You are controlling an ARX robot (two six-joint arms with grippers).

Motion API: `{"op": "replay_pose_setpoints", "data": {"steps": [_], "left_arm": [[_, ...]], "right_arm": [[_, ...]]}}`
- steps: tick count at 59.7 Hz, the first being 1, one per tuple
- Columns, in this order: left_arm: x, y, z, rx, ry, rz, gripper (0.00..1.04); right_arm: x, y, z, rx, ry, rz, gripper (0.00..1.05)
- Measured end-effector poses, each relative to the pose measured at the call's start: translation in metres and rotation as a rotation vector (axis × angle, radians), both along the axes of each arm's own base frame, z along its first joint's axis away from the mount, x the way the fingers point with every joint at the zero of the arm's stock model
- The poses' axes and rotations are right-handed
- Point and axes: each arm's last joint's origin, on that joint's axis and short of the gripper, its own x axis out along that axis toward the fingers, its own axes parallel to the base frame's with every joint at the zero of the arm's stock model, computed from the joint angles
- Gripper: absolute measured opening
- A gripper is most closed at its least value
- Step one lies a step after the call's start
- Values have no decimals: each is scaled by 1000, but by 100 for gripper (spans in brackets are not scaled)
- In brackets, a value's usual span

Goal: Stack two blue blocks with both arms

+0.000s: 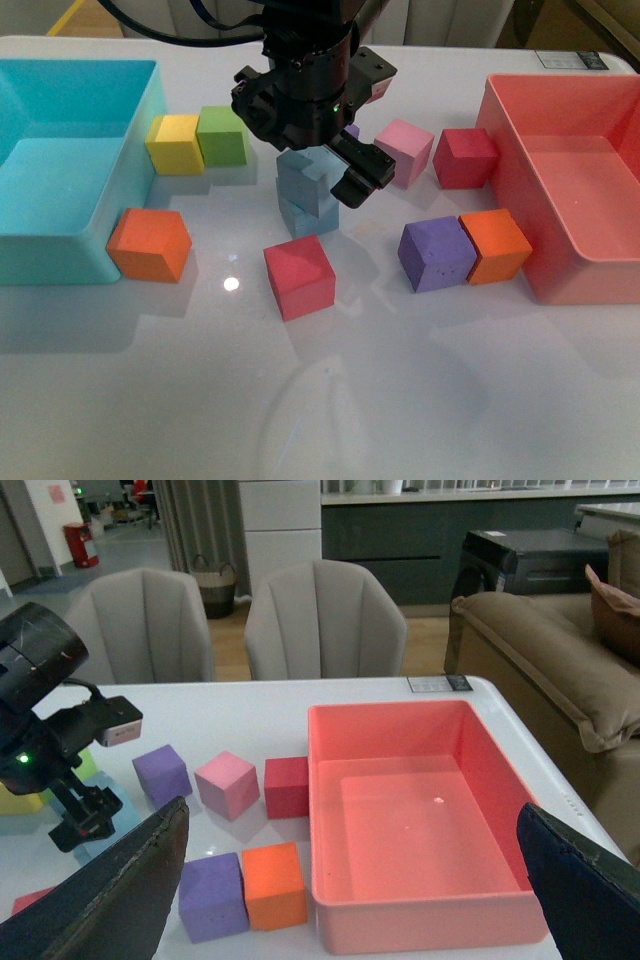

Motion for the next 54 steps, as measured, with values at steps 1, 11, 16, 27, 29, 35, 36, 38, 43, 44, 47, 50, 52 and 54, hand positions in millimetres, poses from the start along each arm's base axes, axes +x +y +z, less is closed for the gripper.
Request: {"op": "replay_pose_setpoints", "data": {"steps": [1,11,16,27,29,35,36,38,43,44,47,50,52,54], "left_arm": [[0,0,0,0,0,0,96],[-9,5,4,-12,-9,-1,96],[-14,8,16,-31,-33,-1,96],[-30,19,51,-101,-110,18,96],[-35,22,57,-121,-126,24,96],[-51,33,78,-212,-197,39,96],[-53,34,80,-220,-206,39,96],[-61,39,89,-263,-234,47,96],[-79,53,105,-324,-290,78,96],[-84,56,109,-335,-302,84,96],[-94,67,115,-358,-325,111,96],[-103,77,117,-367,-360,157,95],[-107,85,116,-367,-489,226,90],[-111,94,115,-376,-624,299,85]], "right_arm": [[0,0,0,0,0,0,96],[0,0,0,0,0,0,96],[0,0,0,0,0,0,96],[0,0,0,0,0,0,96],[0,0,0,0,0,0,96],[0,0,0,0,0,0,96],[0,0,0,0,0,0,96],[0,0,0,0,0,0,96],[0,0,0,0,0,0,96],[0,0,0,0,0,0,96],[0,0,0,0,0,0,96],[0,0,0,0,0,0,96],[0,0,0,0,0,0,96],[0,0,0,0,0,0,96]]}}
